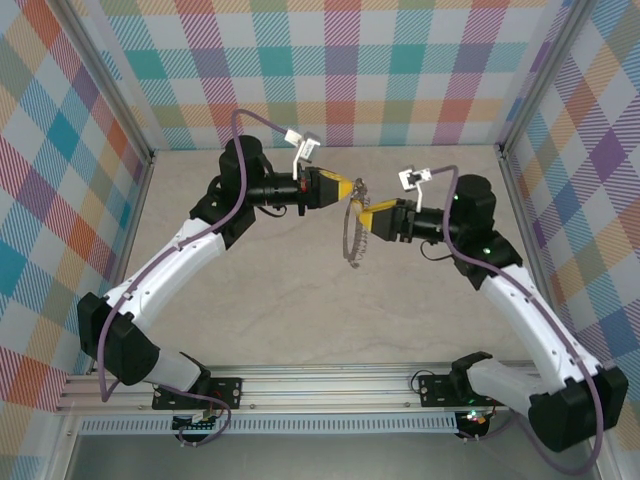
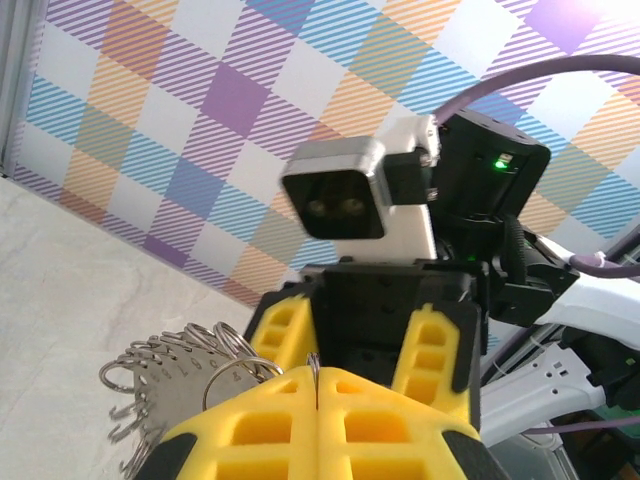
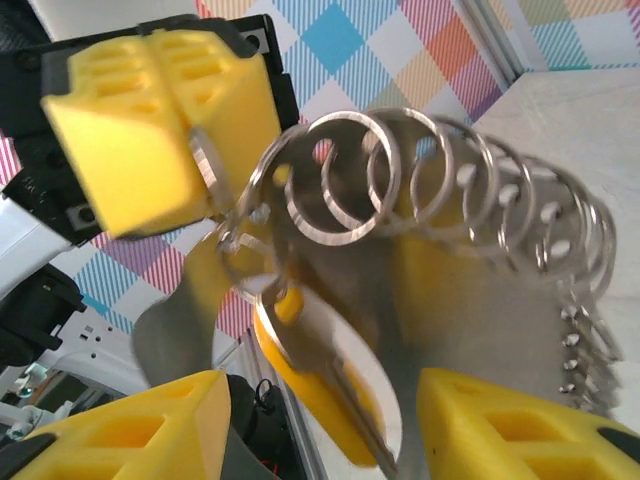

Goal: Put the keys on the keyring

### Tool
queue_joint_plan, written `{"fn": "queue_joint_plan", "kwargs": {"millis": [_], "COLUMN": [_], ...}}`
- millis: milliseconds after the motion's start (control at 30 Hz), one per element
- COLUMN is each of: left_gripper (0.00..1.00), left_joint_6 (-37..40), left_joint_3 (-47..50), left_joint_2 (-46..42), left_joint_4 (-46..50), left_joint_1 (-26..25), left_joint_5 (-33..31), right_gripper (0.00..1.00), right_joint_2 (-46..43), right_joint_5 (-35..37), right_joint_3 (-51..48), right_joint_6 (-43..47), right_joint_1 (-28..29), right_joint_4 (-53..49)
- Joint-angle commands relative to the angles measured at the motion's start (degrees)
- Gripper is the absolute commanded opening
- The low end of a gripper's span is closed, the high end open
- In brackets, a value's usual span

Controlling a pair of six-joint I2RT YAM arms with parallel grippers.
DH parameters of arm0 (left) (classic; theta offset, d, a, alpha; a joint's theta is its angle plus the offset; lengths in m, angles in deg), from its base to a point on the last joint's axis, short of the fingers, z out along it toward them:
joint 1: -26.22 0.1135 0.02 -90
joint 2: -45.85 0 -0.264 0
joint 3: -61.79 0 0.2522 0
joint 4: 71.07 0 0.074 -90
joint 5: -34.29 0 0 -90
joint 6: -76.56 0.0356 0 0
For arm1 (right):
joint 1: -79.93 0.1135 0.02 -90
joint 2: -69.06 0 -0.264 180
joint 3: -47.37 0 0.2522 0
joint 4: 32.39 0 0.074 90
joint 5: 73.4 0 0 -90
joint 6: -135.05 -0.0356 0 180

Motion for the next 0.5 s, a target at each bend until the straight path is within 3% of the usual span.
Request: {"fn": "queue_joint_plan", "kwargs": {"millis": [0,233,467], "left_gripper": [0.0,0.0,0.0], "left_joint_6": [-1.61,-6.89,-9.72], "left_joint_3": [0.95,3.38,5.43], "left_joint_2": [-2.82,-3.33,-3.25], "left_joint_4": [-4.52,-9.41,-12.69], "left_joint_1": [-0.49,-0.49,-0.62], "left_joint_5": [-0.34,-1.49,-2.46], "right_gripper": [0.52,0.47,0.41], "right_joint_2": [-3.65,-3.18,1.19], "right_joint_5": [2.46,7.36,5.82], "right_joint_3": [-0.99,0.28,2.3], "right_joint_6": [-0.26,-8.37,-14.56], "right_joint_1": [-0.87,-0.83,-0.53], "right_joint_4": [0.76,10.05,18.07]}}
